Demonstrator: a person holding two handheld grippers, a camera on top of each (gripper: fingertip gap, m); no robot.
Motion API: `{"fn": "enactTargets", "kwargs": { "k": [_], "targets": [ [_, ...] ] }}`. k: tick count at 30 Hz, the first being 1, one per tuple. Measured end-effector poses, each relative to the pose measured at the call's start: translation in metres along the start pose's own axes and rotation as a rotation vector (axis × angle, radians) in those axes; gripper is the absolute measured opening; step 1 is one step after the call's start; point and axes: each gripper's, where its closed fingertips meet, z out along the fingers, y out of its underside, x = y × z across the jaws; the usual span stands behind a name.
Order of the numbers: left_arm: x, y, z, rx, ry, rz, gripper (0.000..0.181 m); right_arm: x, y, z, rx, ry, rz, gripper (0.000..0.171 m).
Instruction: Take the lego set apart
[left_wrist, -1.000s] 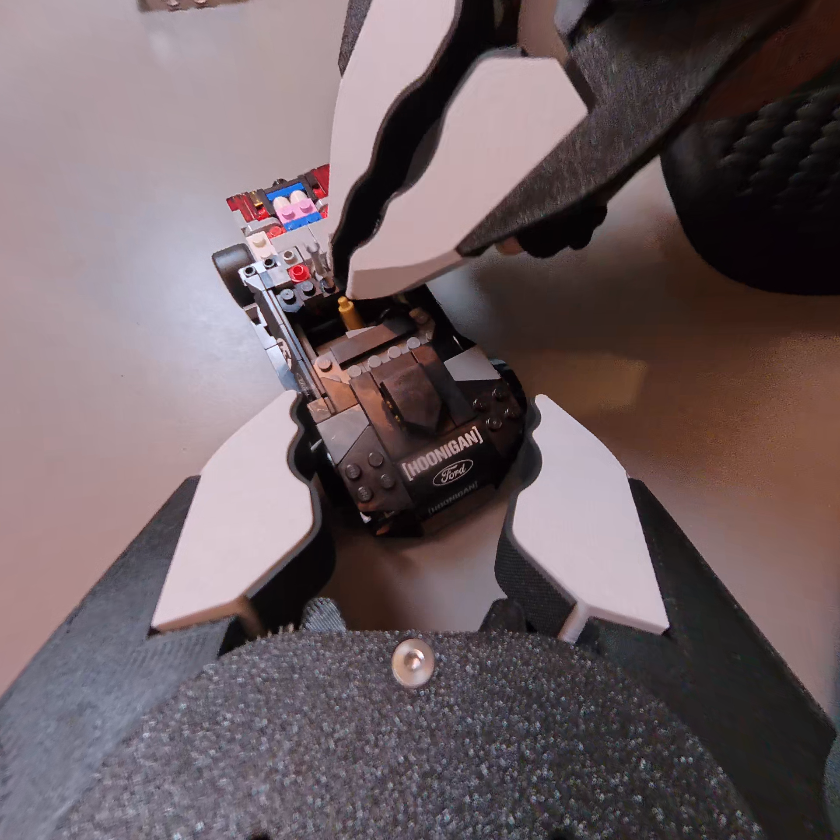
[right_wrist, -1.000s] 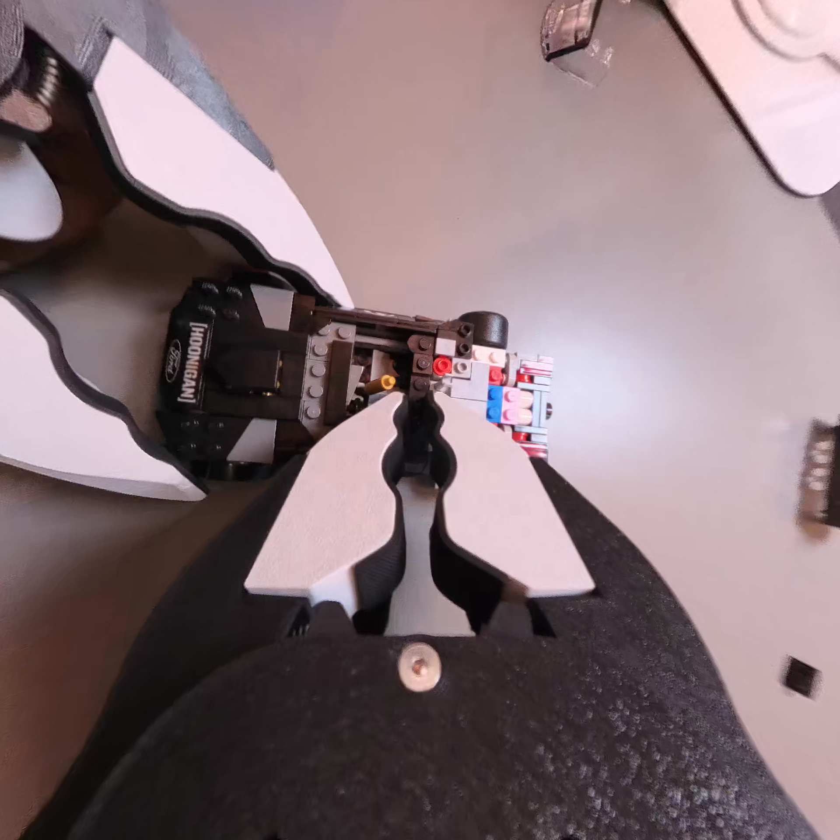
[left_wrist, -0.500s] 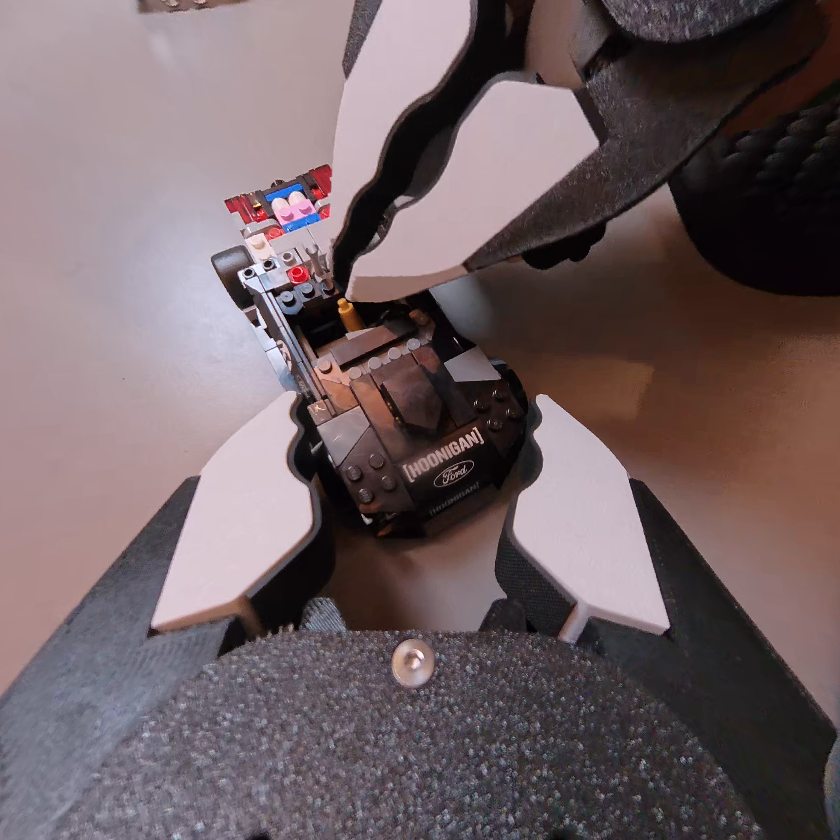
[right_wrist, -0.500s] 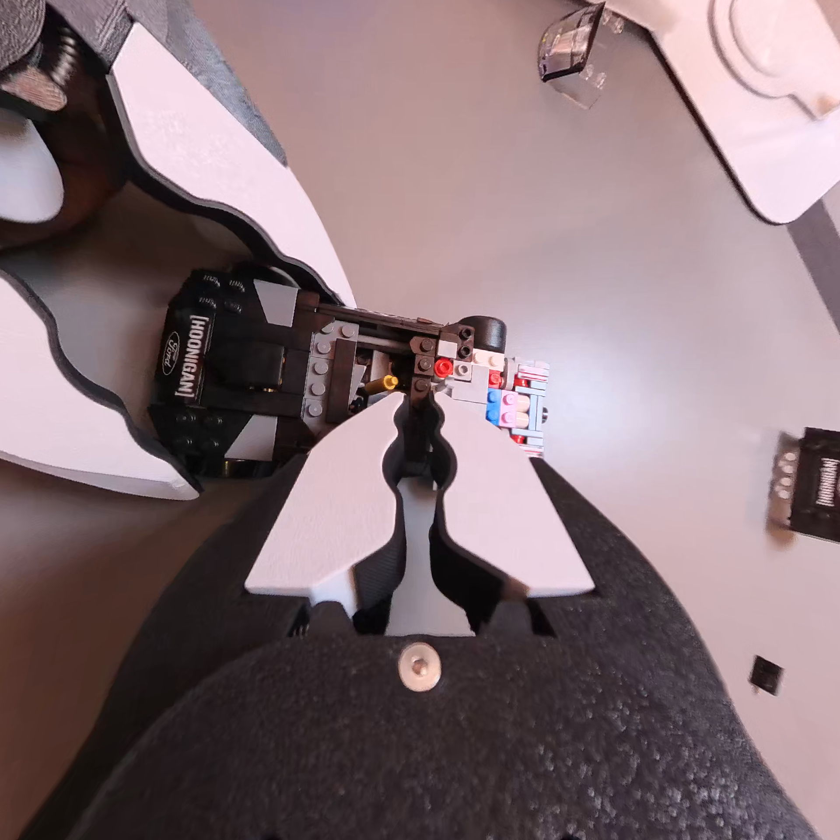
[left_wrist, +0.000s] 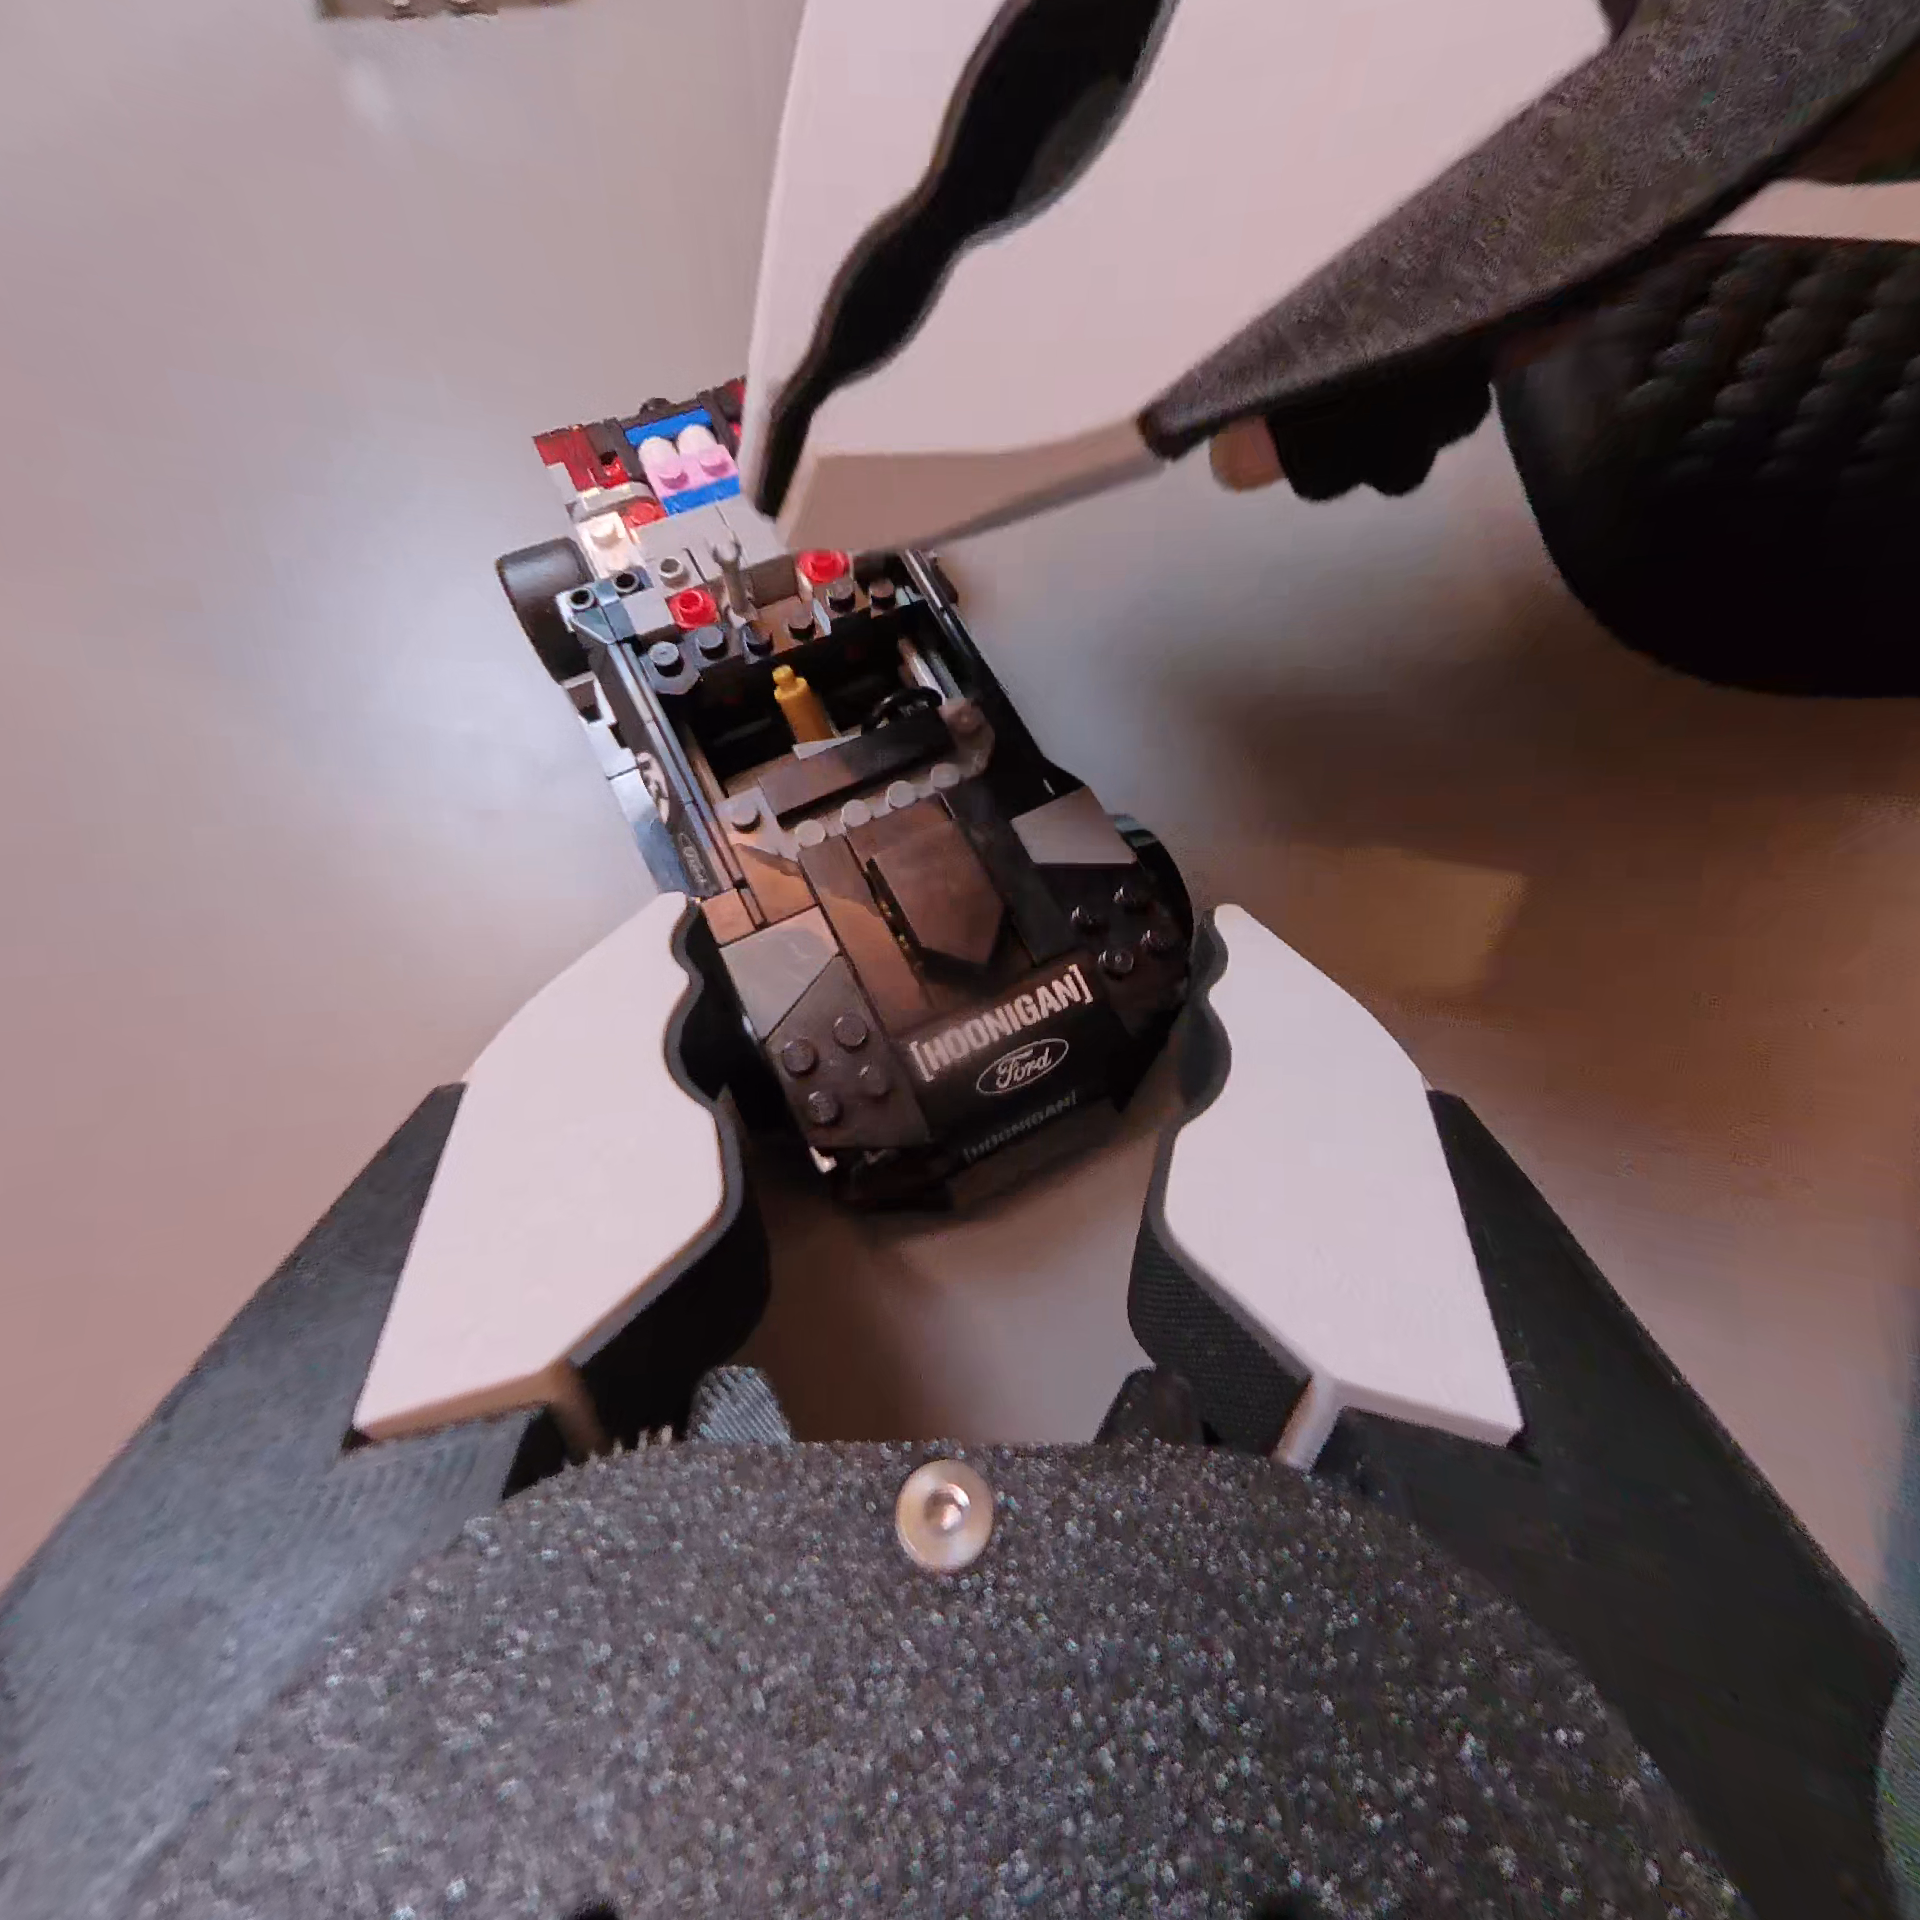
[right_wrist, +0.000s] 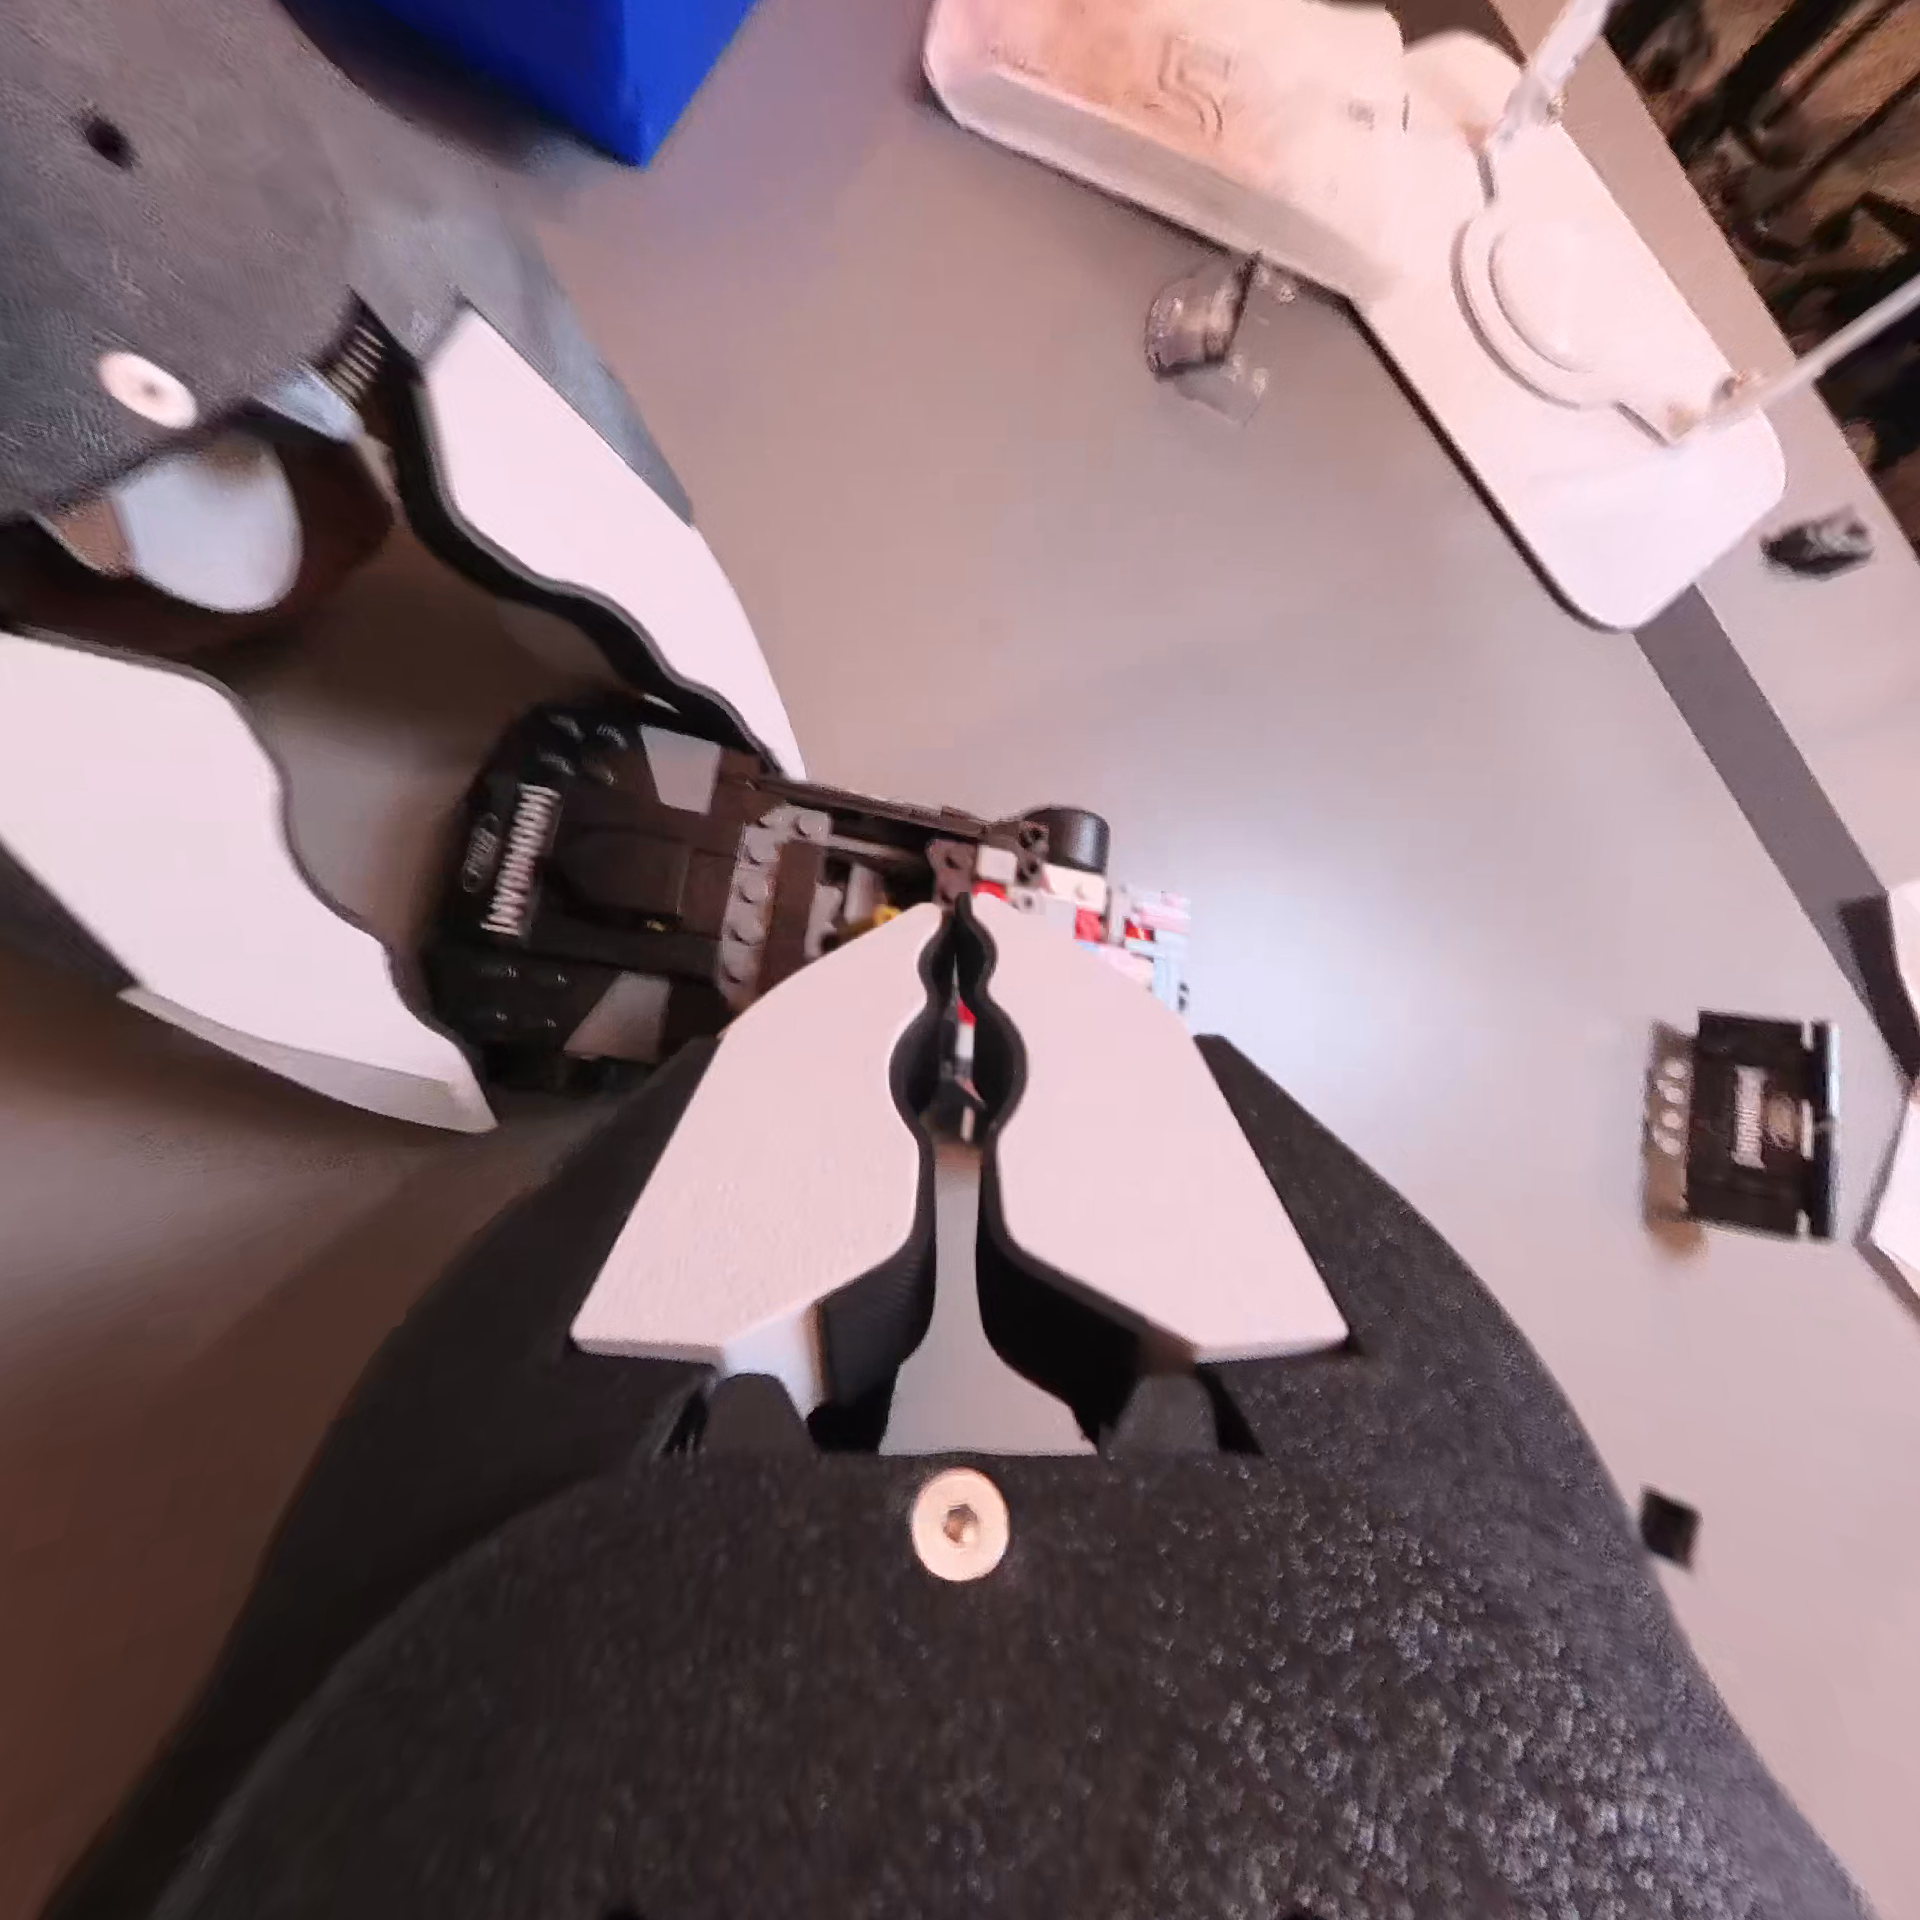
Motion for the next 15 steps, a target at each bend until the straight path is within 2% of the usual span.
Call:
{"fn": "enactTargets", "kwargs": {
  "k": [3, 7, 15],
  "targets": [
    [0.001, 0.0, 0.0, 0.0, 0.004, -0.004, 0.089, 0.004, 0.01, -0.001, -0.048, -0.076, 0.115, 0.002],
    [0.002, -0.001, 0.001, 0.01, 0.008, -0.017, 0.097, -0.006, 0.018, 0.006, -0.124, -0.126, 0.129, 0.022],
    [0.001, -0.001, 0.003, 0.006, -0.016, -0.006, 0.092, -0.006, 0.025, 0.019, -0.244, -0.136, 0.122, 0.013]
  ]
}}
